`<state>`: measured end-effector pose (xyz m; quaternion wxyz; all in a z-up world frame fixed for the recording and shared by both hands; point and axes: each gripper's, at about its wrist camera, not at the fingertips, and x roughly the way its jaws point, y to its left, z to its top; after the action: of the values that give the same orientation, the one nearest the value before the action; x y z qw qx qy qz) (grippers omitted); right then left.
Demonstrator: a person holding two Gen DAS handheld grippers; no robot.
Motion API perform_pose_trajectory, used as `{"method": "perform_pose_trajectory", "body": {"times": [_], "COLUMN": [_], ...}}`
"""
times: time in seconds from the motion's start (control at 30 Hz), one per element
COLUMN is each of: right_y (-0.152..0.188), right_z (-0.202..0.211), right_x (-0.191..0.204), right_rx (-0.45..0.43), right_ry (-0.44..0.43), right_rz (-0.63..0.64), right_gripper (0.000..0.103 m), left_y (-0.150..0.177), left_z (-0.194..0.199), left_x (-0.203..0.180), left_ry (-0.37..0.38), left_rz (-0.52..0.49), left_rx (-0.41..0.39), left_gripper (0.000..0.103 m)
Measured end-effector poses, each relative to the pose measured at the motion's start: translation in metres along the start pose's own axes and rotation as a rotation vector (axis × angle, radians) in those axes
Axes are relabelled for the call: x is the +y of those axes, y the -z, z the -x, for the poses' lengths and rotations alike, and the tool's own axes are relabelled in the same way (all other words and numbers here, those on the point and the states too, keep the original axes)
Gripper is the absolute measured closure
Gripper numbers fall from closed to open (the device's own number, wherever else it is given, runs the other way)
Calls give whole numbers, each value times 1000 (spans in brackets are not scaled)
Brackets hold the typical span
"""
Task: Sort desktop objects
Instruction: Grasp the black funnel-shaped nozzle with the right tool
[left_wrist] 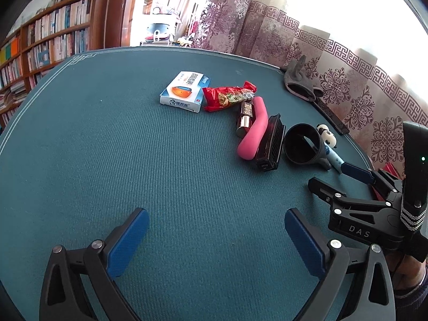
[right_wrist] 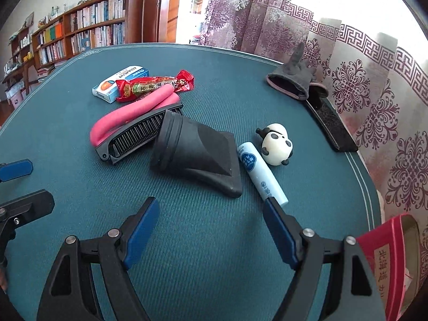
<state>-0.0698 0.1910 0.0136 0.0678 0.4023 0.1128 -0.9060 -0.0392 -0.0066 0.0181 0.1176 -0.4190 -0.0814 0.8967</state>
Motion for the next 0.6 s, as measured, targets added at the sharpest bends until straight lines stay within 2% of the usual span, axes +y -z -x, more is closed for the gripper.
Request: {"method": "perform_pose_trajectory", "body": {"times": [0.17, 0.3, 0.47, 0.53, 0.6], "right_y": [-21, -36, -51, -55, -57], "right_z": [-17, -28, -38, -40, -41], "right_x": [6, 11, 8, 3, 4], "right_rx": [-36, -68, -64, -51, -51], "right_ry": [55, 24, -34, -77, -83], "right_rz": [138, 209, 208, 179, 162], "right_gripper": [20, 20, 20, 26, 29], "left_y": [0, 1, 2, 2, 2], "left_z": [0, 0, 0, 0, 0], "left_x": [0, 2, 1, 1, 1], "left_ry": [1, 9, 7, 10, 13], "left_rz": [-2, 4, 1, 3, 6], "left_rx": [-1, -4, -4, -6, -7], "left_gripper": [0, 0, 0, 0, 0]}}
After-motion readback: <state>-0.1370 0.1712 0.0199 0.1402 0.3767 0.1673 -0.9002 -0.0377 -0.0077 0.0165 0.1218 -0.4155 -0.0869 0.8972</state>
